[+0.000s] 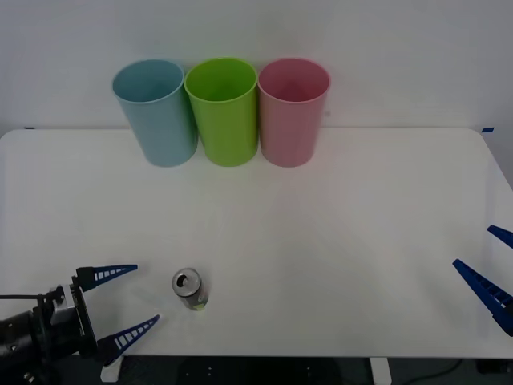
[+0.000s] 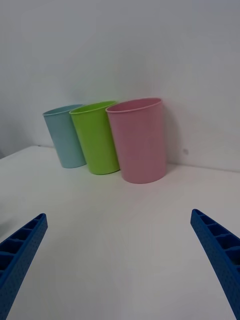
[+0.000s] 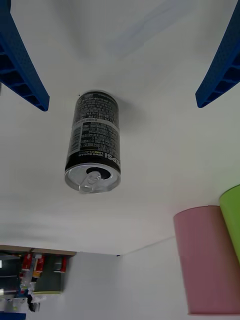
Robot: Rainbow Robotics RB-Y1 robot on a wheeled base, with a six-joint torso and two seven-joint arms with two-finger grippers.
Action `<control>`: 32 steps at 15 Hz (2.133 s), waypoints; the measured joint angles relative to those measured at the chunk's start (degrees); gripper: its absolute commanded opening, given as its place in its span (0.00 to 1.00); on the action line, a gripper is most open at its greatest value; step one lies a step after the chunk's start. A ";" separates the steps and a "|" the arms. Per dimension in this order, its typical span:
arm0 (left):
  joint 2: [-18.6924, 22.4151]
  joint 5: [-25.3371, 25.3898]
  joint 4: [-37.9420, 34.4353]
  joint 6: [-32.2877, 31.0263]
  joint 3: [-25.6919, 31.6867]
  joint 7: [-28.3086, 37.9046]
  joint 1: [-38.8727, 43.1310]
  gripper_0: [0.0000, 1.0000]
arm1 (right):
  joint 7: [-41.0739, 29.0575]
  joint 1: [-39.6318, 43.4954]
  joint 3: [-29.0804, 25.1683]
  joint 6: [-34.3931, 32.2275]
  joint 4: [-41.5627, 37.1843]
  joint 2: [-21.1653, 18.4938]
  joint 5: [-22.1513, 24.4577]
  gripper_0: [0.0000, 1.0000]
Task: Grasp the object on the table and drop it into the matching bin: aluminum can to the light blue bin, PET bottle to the pink bin.
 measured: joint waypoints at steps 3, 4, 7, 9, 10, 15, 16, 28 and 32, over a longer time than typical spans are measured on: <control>-0.52 -0.02 0.28 0.00 -1.35 -0.36 0.03 1.00 | 0.00 0.00 0.00 0.00 0.00 0.00 0.00 1.00; -1.16 -0.01 0.57 0.01 -1.38 -0.33 -0.02 1.00 | 0.00 0.00 0.00 0.00 0.00 0.00 0.00 1.00; -3.39 -0.35 0.94 0.13 -1.39 -0.40 -0.17 1.00 | 0.00 0.00 0.00 0.00 0.00 0.00 0.00 1.00; -4.73 -1.25 0.95 0.31 -1.39 -0.40 -0.51 1.00 | 0.00 0.00 0.00 0.00 0.00 0.00 0.00 1.00; -5.31 -1.60 0.98 0.46 -1.39 -0.40 -0.69 1.00 | 0.00 0.00 0.00 0.00 0.00 0.00 0.00 1.00; -6.75 -3.07 4.28 0.50 -1.68 -1.23 -3.32 1.00 | 0.00 0.00 0.00 0.00 0.00 0.00 0.00 1.00; -6.81 -3.10 4.93 0.51 -2.00 -1.55 -3.85 1.00 | 0.00 0.00 0.00 0.00 0.00 0.00 0.00 1.00; -10.91 -5.57 8.60 1.56 -2.80 -3.22 -7.87 1.00 | 0.00 0.00 0.00 0.00 0.00 0.00 0.00 1.00; -11.04 -5.83 9.29 1.57 -2.87 -3.73 -8.29 1.00 | 0.00 0.00 0.00 0.00 0.00 0.00 0.00 1.00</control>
